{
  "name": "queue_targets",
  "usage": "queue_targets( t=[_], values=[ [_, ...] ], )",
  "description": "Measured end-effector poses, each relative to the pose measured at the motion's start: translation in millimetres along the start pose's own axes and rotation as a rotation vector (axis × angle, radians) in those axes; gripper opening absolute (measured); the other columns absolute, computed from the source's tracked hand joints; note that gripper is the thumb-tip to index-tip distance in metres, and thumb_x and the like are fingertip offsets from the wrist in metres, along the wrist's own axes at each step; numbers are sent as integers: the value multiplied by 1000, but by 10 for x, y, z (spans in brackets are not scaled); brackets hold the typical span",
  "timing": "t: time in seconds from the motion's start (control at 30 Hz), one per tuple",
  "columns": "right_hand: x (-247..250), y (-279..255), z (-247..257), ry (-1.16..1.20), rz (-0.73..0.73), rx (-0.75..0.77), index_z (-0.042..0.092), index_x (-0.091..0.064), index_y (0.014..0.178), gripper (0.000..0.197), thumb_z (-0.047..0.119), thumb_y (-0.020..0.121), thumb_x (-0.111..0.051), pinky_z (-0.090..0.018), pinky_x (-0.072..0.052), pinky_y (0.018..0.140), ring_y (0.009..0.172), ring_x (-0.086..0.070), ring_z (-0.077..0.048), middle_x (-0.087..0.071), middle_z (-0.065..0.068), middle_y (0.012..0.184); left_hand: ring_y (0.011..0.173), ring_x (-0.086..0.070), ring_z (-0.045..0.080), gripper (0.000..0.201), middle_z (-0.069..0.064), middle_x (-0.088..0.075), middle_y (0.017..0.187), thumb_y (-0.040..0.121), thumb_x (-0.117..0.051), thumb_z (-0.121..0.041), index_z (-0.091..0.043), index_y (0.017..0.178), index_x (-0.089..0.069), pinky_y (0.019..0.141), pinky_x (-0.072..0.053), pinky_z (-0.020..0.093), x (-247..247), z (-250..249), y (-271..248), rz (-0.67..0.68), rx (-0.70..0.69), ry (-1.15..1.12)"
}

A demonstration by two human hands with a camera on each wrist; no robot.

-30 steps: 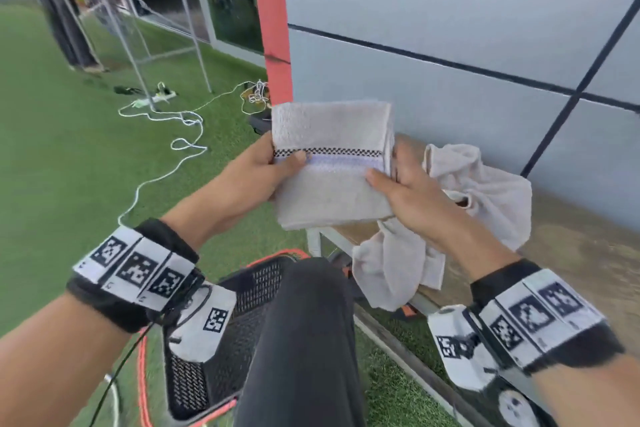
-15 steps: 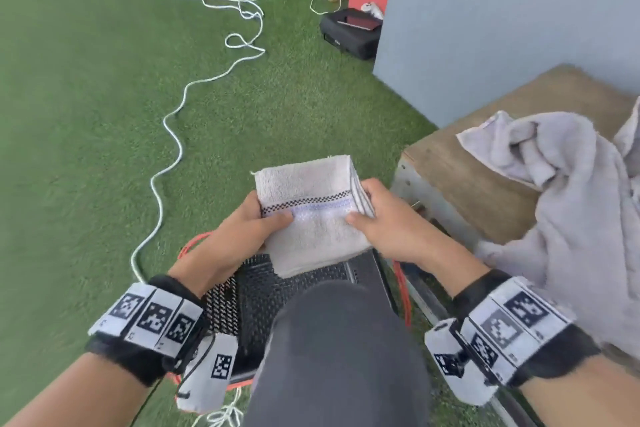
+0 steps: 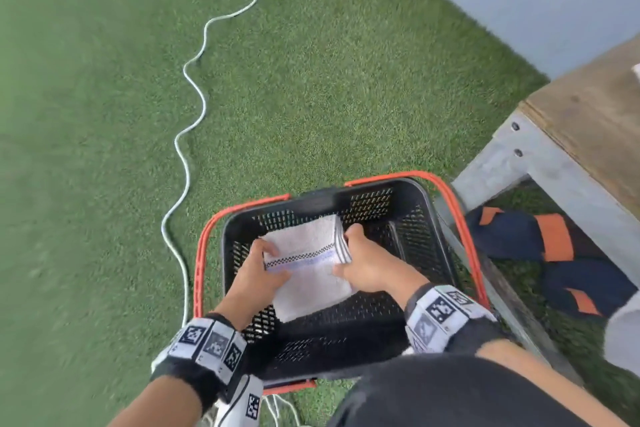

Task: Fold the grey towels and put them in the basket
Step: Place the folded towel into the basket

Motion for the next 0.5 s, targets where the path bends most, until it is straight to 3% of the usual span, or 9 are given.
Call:
queue_targets(
  t=[0.1,0.17,0.23,0.27,0.3,0.37,0.43,0.5],
  values=[
    [-65,164,-81,6,13,-36,11,6,156,81,12,100,-53,-42,-53,89,104,-64,-28,-61,-17,121,55,-42,10,29,0,-51,107,91,-57,7,-20,101,-51,40,-32,14,-71,-2,124,-62,10,10],
    [-131,287,-126,8,42,-52,13,8,156,83,10,99,-52,-42,-52,87,102,-63,-27,-60,-13,113,58,-47,11,31,-1,-56,117,91,-54,9,-18,106,-56,39,-35,13,-91,53,221,-97,34,-5],
    [-207,383,-142,-28,85,-58,16,8,157,83,10,99,-51,-41,-48,80,100,-60,-27,-57,-8,99,61,-53,12,38,-1,-61,114,92,-52,7,-18,120,-58,43,-40,18,-115,106,284,-106,65,-28],
    [-243,427,-158,-56,110,-60,17,7,158,83,11,99,-50,-39,-46,82,105,-59,-29,-59,-9,105,62,-55,13,43,-2,-62,110,92,-52,5,-18,129,-56,44,-40,20,-141,117,307,-94,75,-21],
    [-266,460,-170,-86,128,-60,19,7,159,84,10,98,-50,-38,-46,91,114,-58,-31,-59,-13,122,63,-56,12,48,-2,-62,111,93,-54,2,-18,137,-53,46,-41,19,-170,120,327,-73,82,-1],
    [-293,508,-196,-109,166,-58,24,2,160,85,8,94,-49,-45,-43,109,132,-50,-34,-46,-13,151,75,-58,11,55,4,-58,126,95,-57,-3,-16,147,-44,54,-43,18,-214,111,356,-37,96,34],
    [-284,523,-198,-102,193,-45,25,-9,160,81,4,92,-49,-48,-38,114,138,-45,-34,-41,-12,156,90,-62,16,59,9,-53,139,96,-59,-8,-15,151,-39,63,-46,19,-250,106,386,-9,100,56],
    [-242,516,-209,-95,188,-33,18,-22,157,73,0,91,-48,-49,-38,114,137,-46,-35,-43,-12,154,101,-65,26,60,12,-53,140,97,-60,-13,-14,152,-38,71,-49,24,-274,108,408,16,100,71]
  ],
)
Point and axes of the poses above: each hand's wrist, its own y-axis towards the middle knuckle, its own x-axis out of the back of the hand, z = x × y, the point moved 4 cm from there along y, towards the middle knuckle
